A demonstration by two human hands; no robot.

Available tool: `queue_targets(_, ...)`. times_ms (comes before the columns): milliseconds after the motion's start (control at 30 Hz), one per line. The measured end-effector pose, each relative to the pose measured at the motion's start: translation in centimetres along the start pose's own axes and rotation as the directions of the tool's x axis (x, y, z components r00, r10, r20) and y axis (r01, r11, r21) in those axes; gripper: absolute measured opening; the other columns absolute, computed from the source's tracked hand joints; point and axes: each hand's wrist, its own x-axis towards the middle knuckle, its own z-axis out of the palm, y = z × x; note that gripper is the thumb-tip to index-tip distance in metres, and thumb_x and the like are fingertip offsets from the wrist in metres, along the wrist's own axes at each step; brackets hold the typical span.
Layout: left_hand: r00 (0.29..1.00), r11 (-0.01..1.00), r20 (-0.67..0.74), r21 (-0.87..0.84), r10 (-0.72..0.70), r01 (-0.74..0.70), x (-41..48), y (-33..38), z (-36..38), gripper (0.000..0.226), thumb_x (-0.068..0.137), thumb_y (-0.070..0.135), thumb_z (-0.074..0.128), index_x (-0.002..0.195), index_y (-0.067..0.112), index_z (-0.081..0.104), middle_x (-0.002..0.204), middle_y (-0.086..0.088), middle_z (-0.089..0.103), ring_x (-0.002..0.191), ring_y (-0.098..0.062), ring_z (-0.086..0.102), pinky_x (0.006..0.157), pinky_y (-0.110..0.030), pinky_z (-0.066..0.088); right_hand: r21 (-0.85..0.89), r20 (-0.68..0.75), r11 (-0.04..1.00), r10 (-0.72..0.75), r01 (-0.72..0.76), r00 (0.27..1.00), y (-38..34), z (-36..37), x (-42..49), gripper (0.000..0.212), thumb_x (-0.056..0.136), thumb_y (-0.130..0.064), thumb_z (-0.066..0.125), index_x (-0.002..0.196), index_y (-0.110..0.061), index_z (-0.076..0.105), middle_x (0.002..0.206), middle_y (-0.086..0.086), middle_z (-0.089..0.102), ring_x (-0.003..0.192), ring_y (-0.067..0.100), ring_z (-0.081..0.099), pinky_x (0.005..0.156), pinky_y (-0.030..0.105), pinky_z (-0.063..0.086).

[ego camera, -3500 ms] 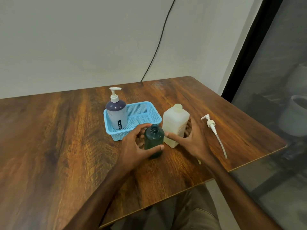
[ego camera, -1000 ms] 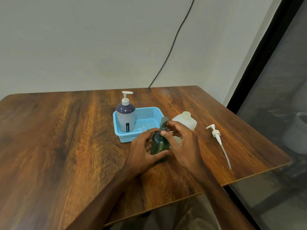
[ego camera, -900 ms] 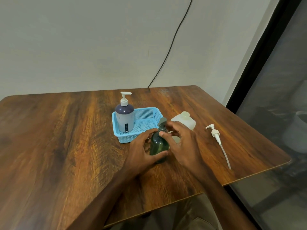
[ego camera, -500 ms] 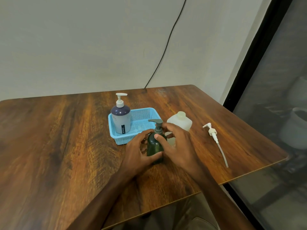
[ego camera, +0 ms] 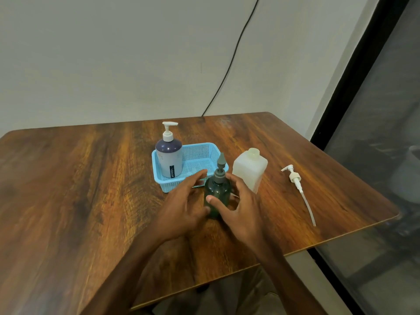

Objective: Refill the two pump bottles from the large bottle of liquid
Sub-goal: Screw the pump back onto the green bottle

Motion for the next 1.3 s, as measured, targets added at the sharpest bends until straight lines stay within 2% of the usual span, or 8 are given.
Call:
queue_targets(167, 0.955, 0.972, -0.277, -0.230, -0.104, 0.039, 0.9, 2.8, 0.1, 0.050, 0.078, 0.049, 0.083, 0.122, 0.032, 0.067, 0.124, 0.016, 0.070, 0.112, -0.004, 0.068, 0.090, -0.022, 0.061, -0.030, -0.023, 0.999, -0.026, 0.026, 0.999, 0.2, 0.7, 0.1, 0.066, 0.072, -0.055, 0.078, 0.121, -0.061, 0.035, 0.107, -0.061, 0.040, 0.100, -0.035, 0.042, 0.077, -0.008, 0.035)
queue_targets(367, 0.923, 0.989, -0.369, -0.128, -0.113, 0.070, 3.8, 3.8, 2.5, 0.040, 0.071, 0.050, 0.093, 0.093, 0.041, 0.060, 0.096, 0.024, 0.067, 0.087, -0.001, 0.066, 0.071, -0.007, 0.053, 0.011, -0.023, 1.000, -0.001, 0.001, 1.000, 1.5, 1.6, 0.4, 0.074, 0.077, -0.039, 0.083, 0.140, -0.035, 0.045, 0.140, -0.014, 0.055, 0.123, -0.002, 0.048, 0.098, 0.015, 0.035)
queue_targets(600, 0.940, 0.994, -0.334, -0.107, -0.064, 0.030, 3.4, 3.7, 1.6, 0.038, 0.076, 0.031, 0.085, 0.108, 0.042, 0.067, 0.104, 0.028, 0.073, 0.101, 0.004, 0.072, 0.093, -0.020, 0.060, 0.043, -0.018, 0.999, -0.026, 0.026, 1.000, 1.4, 1.6, 0.4, 0.071, 0.074, -0.049, 0.078, 0.131, -0.056, 0.037, 0.110, -0.063, 0.039, 0.104, -0.035, 0.041, 0.069, -0.013, 0.030)
queue_targets(767, 0.976, 0.986, -0.174, -0.121, -0.133, 0.113, 3.6, 4.1, 2.3, 0.054, 0.080, 0.033, 0.066, 0.134, 0.034, 0.064, 0.136, 0.010, 0.069, 0.130, -0.010, 0.061, 0.117, -0.038, 0.045, 0.053, -0.009, 0.998, -0.014, 0.014, 1.000, 1.6, 1.9, 0.5, 0.068, 0.076, -0.040, 0.083, 0.134, -0.043, 0.048, 0.126, -0.035, 0.054, 0.115, -0.010, 0.052, 0.098, 0.011, 0.036)
queue_targets(833, 0.982, 0.987, -0.136, -0.113, -0.128, 0.113, 3.5, 4.2, 2.6, 0.061, 0.080, 0.040, 0.067, 0.140, 0.038, 0.057, 0.142, 0.013, 0.062, 0.131, -0.010, 0.057, 0.114, -0.034, 0.045, 0.026, -0.013, 0.999, -0.026, 0.026, 1.000, 1.8, 1.7, 0.6, 0.065, 0.076, -0.034, 0.084, 0.129, -0.045, 0.049, 0.117, -0.043, 0.052, 0.107, -0.020, 0.051, 0.091, 0.000, 0.034)
queue_targets(1033, 0.910, 0.987, -0.383, -0.076, -0.160, 0.142, 3.5, 3.8, 2.6, 0.056, 0.072, 0.058, 0.087, 0.117, 0.032, 0.065, 0.114, 0.014, 0.069, 0.098, -0.008, 0.065, 0.084, -0.022, 0.057, -0.007, -0.006, 1.000, -0.014, 0.013, 1.000, 1.7, 1.9, 0.4, 0.075, 0.079, -0.037, 0.082, 0.144, -0.031, 0.043, 0.143, -0.014, 0.054, 0.126, -0.001, 0.048, 0.094, 0.003, 0.028)
queue_targets(1167, 0.920, 0.992, -0.377, -0.099, -0.106, 0.074, 3.5, 3.0, 1.7, 0.046, 0.076, 0.041, 0.093, 0.116, 0.028, 0.072, 0.109, 0.015, 0.077, 0.099, -0.006, 0.073, 0.092, -0.027, 0.062, 0.007, 0.019, 1.000, 0.011, -0.011, 1.000, 1.6, 1.8, 0.5, 0.077, 0.079, -0.037, 0.082, 0.145, -0.034, 0.041, 0.146, -0.015, 0.050, 0.133, 0.006, 0.049, 0.104, 0.021, 0.034)
queue_targets(1300, 0.953, 0.988, -0.284, -0.140, -0.102, 0.064, 3.5, 3.4, 2.0, 0.035, 0.079, 0.031, 0.078, 0.111, 0.043, 0.069, 0.105, 0.030, 0.076, 0.107, 0.004, 0.071, 0.102, -0.030, 0.058, 0.061, 0.027, 0.998, 0.026, -0.028, 0.999, 1.2, 1.8, 0.4, 0.072, 0.080, -0.042, 0.080, 0.141, -0.041, 0.043, 0.141, -0.021, 0.053, 0.111, -0.019, 0.047, 0.094, 0.003, 0.030)
